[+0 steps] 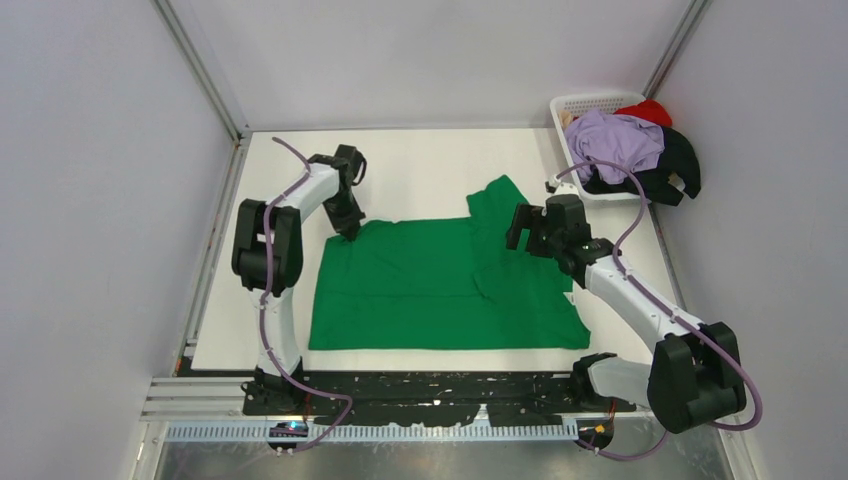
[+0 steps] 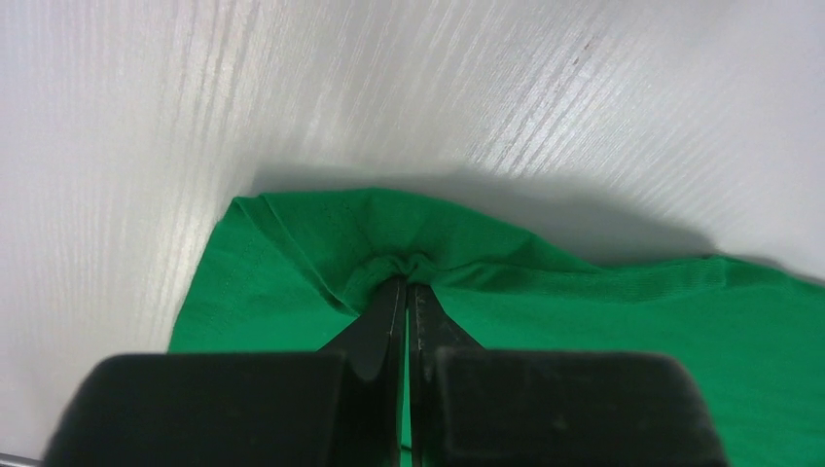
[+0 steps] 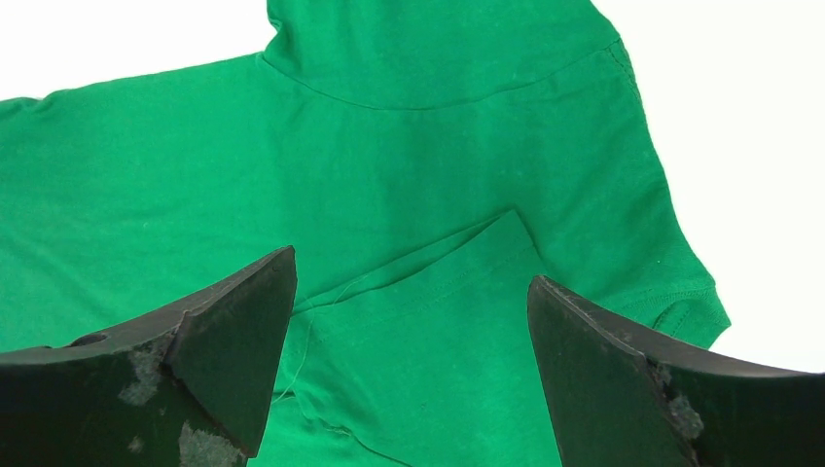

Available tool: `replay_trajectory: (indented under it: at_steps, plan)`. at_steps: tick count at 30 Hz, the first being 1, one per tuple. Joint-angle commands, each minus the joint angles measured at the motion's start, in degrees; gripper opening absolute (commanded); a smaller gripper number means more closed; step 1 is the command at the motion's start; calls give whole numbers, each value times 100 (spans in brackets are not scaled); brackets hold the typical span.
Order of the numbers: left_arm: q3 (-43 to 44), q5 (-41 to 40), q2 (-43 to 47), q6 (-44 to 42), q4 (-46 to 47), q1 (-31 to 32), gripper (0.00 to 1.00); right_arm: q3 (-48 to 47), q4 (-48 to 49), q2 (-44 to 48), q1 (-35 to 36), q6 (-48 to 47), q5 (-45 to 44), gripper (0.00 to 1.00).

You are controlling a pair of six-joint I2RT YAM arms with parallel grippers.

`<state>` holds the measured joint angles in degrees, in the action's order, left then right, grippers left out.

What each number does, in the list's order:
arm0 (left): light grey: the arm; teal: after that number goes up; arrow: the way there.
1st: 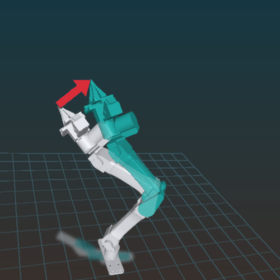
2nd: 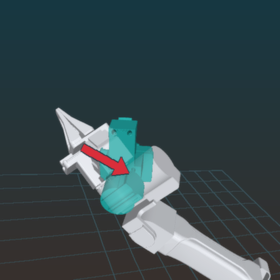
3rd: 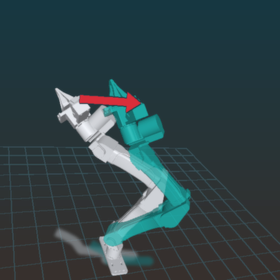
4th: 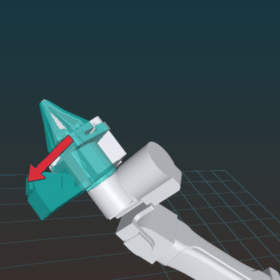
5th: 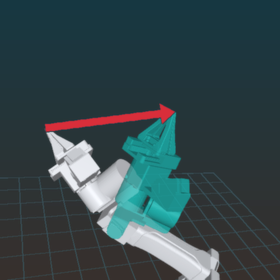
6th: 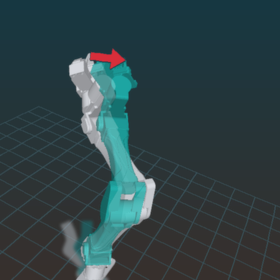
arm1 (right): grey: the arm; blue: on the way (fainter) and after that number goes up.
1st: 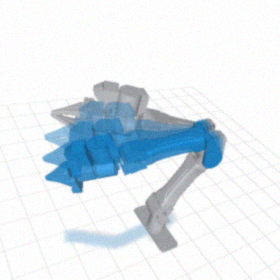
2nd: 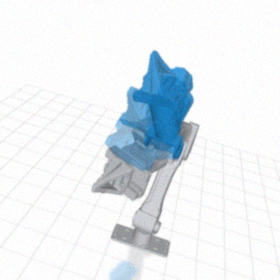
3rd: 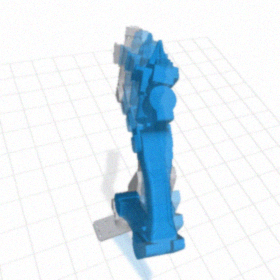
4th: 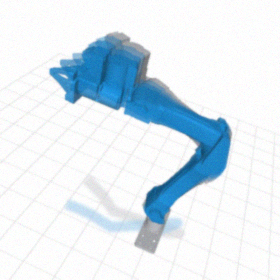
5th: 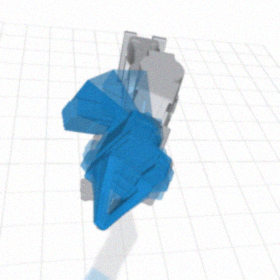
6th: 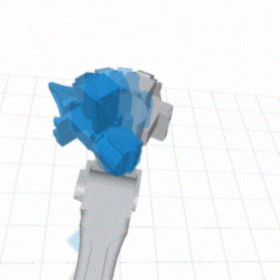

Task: Fold and stack the t-shirts
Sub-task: Grab the side of the flattened tshirt furthest away from the robot with both arms

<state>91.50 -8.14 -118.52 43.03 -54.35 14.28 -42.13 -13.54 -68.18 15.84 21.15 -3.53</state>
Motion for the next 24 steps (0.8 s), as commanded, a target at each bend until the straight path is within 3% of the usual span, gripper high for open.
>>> replay_trajectory:
  at_steps: [1, 16, 21, 24]
  plan:
    - [301, -387, 301, -184, -234, 4, 0, -246, 261, -105, -37, 40, -76, 96]
    - [625, -443, -29, -303, -533, -109, 18, -433, 258, -393, -64, 16, -48, 95]
    - [637, -441, -77, -308, -520, -119, 19, -445, 258, -431, -79, 5, -36, 95]
    - [647, -518, -80, -222, -534, -123, 27, -446, 251, -443, -89, -10, -28, 95]
